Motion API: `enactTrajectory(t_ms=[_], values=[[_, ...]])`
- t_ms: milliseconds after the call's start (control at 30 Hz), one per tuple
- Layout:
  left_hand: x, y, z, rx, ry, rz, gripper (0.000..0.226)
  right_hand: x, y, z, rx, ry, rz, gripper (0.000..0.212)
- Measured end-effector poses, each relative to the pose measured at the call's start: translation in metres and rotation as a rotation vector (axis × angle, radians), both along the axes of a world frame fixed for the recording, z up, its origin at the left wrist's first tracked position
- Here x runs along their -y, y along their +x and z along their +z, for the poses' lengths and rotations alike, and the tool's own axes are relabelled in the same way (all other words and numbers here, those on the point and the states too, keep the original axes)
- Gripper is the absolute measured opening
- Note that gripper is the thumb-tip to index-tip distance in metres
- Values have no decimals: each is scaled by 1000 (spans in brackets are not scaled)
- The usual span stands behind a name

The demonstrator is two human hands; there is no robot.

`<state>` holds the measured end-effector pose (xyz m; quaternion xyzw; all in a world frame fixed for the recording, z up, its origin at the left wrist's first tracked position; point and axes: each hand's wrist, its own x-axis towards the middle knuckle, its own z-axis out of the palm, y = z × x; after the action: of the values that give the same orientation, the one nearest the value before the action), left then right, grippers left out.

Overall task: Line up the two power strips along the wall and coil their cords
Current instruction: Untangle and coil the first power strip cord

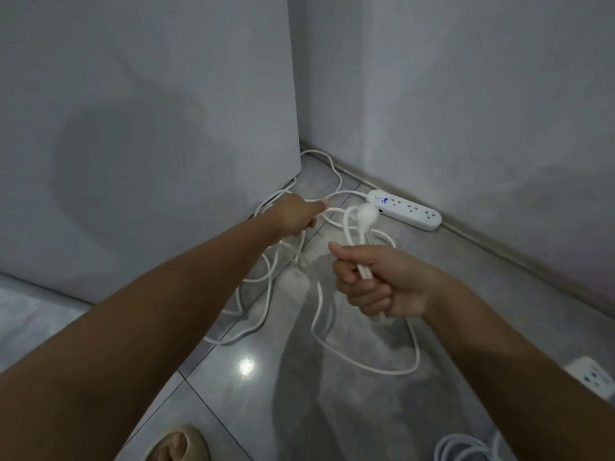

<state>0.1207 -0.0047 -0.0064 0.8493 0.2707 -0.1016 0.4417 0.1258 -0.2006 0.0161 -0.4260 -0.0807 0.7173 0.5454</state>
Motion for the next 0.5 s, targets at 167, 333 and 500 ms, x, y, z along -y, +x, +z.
enactTrajectory(t_ms=[167,333,500], values=[[8,3,7,-61,-270,26,51,-16,-15,-37,-12,-195,-283,37],[18,0,15,83,-303,40,58,-28,-9,-42,-57,-248,-591,46],[23,-12,22,186,-21,-55,60,-28,0,-41,-107,-180,-651,48]])
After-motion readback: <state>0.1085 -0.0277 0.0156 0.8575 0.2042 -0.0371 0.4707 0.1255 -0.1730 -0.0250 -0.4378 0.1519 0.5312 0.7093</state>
